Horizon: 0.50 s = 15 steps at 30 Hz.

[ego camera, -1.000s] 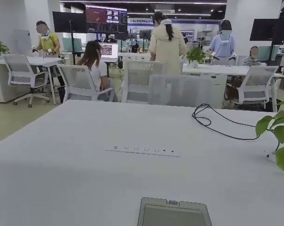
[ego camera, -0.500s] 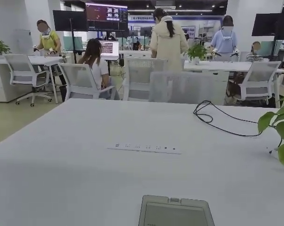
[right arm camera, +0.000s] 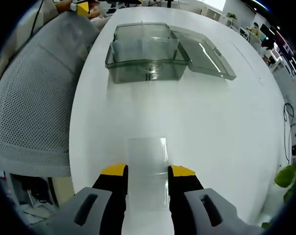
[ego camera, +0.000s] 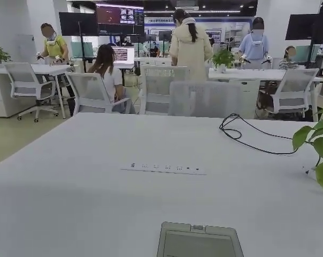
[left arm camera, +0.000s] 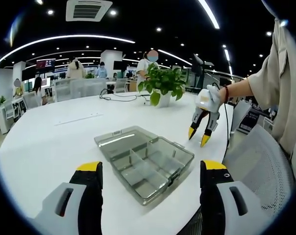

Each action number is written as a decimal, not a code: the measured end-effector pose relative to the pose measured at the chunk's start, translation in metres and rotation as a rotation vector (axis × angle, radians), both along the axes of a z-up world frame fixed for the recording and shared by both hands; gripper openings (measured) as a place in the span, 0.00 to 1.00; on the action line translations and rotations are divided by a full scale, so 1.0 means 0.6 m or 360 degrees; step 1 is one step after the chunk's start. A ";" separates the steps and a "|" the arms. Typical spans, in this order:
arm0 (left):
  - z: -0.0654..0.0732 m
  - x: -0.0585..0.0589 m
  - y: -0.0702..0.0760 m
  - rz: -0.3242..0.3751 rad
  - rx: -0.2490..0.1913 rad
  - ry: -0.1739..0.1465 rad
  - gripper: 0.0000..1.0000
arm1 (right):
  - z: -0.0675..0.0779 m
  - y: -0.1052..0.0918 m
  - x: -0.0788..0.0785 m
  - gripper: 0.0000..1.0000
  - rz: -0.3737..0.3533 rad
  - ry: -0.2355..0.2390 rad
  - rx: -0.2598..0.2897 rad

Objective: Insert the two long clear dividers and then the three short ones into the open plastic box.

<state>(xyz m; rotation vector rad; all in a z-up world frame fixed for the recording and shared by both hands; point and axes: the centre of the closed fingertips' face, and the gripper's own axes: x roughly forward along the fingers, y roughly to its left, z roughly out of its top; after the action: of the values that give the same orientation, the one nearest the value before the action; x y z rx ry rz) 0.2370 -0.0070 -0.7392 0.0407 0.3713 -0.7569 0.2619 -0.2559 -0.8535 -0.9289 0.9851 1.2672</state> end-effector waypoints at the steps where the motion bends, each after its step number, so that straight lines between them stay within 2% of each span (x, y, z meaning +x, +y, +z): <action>1: 0.001 0.000 0.000 0.0001 0.0001 0.0000 0.82 | 0.000 0.000 0.001 0.34 -0.0016 0.0006 -0.0003; 5: 0.010 -0.003 -0.005 -0.0004 -0.0005 -0.0015 0.82 | 0.000 0.000 0.001 0.33 -0.0012 0.0003 -0.0005; 11: 0.017 -0.007 -0.012 -0.0035 0.0029 -0.0038 0.81 | 0.001 0.000 0.001 0.32 -0.0020 -0.0004 0.0003; 15: 0.018 -0.008 -0.012 -0.0046 0.0052 -0.0043 0.81 | 0.005 -0.001 0.006 0.32 -0.0031 -0.0047 -0.0001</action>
<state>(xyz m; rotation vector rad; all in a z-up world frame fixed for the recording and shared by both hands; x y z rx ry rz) 0.2324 -0.0145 -0.7287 0.0873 0.3584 -0.7783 0.2653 -0.2565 -0.8506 -0.9340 0.9690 1.2340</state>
